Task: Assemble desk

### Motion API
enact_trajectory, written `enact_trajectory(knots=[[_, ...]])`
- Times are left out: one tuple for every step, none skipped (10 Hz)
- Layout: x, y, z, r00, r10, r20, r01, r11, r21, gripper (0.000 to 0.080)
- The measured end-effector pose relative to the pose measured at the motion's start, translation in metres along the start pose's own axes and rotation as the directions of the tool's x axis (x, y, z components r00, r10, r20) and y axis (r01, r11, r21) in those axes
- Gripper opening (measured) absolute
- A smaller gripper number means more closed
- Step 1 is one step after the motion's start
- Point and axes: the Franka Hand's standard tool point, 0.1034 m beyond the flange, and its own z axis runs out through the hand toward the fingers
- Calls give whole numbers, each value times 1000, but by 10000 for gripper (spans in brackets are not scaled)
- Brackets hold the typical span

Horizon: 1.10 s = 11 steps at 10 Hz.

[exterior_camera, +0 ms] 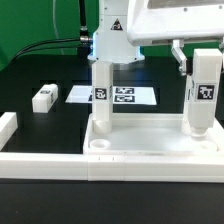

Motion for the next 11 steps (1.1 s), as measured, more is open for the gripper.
enact_trajectory(knots=[[-5, -12, 2, 1000, -9, 1, 9, 1000, 8, 287], [-6, -15, 3, 1000, -12, 2, 12, 1000, 10, 287], [-9, -14, 4, 1000, -13, 6, 13, 1000, 8, 287], [-14, -14, 7, 1000, -16, 14, 15, 1000, 7, 287], [-18, -15, 7, 1000, -19, 18, 19, 1000, 8, 287], [-18, -15, 7, 1000, -19, 14, 19, 1000, 7, 287], [-18, -15, 6, 1000, -16, 17, 16, 1000, 7, 287], [-19, -16, 4, 999, -11, 33, 10, 1000, 11, 287], [-18, -16, 1, 998, -8, 56, 7, 1000, 14, 287], [-15, -14, -2, 998, -7, 57, 6, 1000, 15, 287], [-12, -13, -4, 999, 4, 52, -4, 1000, 15, 287]])
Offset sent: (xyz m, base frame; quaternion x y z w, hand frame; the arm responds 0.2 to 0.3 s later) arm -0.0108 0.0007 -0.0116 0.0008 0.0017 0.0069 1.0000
